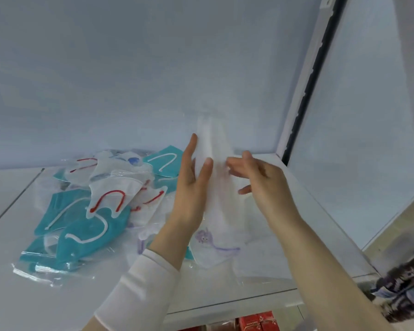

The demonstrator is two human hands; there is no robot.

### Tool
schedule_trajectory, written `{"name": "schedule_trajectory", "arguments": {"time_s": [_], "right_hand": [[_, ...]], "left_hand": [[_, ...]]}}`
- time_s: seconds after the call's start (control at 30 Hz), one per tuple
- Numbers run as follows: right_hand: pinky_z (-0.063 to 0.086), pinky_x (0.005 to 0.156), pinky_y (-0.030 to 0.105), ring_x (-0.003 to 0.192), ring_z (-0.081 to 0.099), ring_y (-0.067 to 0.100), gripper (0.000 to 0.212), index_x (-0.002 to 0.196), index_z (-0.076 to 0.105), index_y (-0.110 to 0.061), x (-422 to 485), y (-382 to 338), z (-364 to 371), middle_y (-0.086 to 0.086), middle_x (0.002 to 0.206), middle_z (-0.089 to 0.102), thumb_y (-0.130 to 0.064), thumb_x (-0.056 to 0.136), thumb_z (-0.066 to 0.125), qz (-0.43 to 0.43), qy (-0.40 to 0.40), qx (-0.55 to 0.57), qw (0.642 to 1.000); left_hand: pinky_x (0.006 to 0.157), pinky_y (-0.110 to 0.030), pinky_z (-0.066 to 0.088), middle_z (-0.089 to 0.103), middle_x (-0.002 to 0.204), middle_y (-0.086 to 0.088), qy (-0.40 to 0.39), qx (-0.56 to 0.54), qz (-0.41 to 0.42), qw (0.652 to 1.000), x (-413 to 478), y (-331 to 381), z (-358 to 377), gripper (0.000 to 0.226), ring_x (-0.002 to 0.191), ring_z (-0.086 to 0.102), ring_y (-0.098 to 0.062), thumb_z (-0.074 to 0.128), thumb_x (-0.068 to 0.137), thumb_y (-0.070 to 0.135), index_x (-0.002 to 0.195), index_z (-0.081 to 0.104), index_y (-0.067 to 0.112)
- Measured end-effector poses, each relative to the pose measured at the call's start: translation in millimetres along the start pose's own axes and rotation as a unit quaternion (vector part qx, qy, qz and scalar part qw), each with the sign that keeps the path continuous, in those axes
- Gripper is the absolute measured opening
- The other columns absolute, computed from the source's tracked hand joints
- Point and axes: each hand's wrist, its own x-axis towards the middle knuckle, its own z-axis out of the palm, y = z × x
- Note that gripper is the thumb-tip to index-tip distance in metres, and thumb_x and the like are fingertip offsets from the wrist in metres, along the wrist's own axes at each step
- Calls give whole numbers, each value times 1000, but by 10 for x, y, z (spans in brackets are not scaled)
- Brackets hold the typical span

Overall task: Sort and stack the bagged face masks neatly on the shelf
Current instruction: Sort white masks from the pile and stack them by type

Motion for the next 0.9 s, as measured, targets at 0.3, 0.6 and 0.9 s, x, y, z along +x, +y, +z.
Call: {"name": "schedule_trajectory", "arguments": {"time_s": [0.3,0.6,0.9], "right_hand": [[47,88,25,115,57,13,34,124,50,-21,-48,221,-414,-4,126,60,-27,91,57,27,-81,-103,991],[35,100,32,127,34,24,61,124,51,-22,-253,749,-799,4,135,41,-28,71,80,175,-291,-463,819],[36,93,27,118,35,17,69,129,48,-23,-64,835,-826,0,120,46,-26,68,82,120,-281,-450,839]], "left_hand": [[99,-41,47,48,141,-11,26,-30,-42,998,-26,-58,-215,64,119,56,-27,42,95,-5,134,32,45],[85,-27,53,56,131,-9,66,-45,-58,995,-61,-144,-332,70,100,62,-18,37,93,-11,142,27,39],[88,-30,53,52,136,-5,91,-32,-71,993,-120,-99,-456,66,105,60,-18,39,95,-6,142,28,40]]}}
